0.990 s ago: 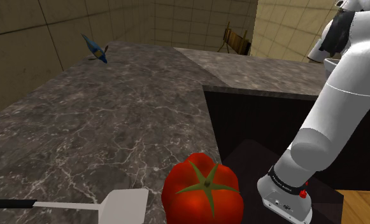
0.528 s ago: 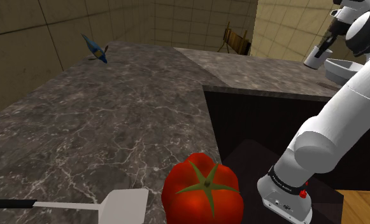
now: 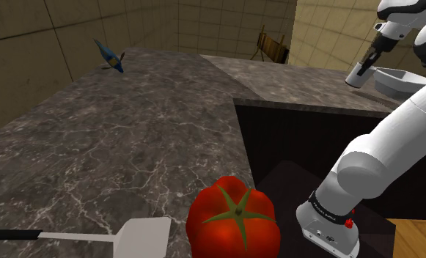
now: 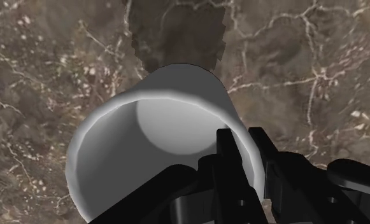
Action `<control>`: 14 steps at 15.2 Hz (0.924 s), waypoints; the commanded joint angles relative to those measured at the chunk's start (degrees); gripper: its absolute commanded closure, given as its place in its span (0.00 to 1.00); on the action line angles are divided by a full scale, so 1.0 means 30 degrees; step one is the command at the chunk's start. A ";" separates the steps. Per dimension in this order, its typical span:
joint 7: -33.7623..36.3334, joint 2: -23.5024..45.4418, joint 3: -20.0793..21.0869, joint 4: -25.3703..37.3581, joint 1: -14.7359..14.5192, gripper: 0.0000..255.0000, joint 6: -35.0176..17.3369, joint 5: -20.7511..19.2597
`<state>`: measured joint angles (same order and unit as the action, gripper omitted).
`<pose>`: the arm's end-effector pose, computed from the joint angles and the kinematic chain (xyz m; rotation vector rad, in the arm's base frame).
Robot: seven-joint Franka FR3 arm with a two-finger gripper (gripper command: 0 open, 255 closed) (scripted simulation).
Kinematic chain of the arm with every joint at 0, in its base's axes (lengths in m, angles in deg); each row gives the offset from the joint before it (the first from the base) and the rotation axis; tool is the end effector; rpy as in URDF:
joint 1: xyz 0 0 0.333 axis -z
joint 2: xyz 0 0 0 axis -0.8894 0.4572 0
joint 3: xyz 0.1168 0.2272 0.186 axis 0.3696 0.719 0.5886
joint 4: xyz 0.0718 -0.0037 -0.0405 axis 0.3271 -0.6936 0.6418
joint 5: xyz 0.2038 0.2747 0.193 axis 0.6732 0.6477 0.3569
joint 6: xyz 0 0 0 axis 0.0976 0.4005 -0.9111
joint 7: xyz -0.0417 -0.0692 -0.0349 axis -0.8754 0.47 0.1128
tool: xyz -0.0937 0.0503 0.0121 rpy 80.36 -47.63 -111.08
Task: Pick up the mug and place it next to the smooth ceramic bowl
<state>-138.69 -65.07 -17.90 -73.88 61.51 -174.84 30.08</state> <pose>0.1434 -0.5326 0.6171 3.0713 -0.0509 0.2330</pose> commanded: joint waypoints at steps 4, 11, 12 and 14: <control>0.0137 -0.0308 0.0234 -0.1125 0.0209 1.00 -0.0987 -0.0299; 0.0137 -0.0309 0.0233 -0.1125 0.0208 1.00 -0.0987 -0.0299; 0.0137 -0.0309 0.0234 -0.1126 0.0208 0.00 -0.0988 -0.0299; 0.0136 -0.0307 0.0231 -0.1125 0.0207 0.00 -0.0988 -0.0297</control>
<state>-138.28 -65.99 -17.20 -77.25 62.13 -177.80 29.19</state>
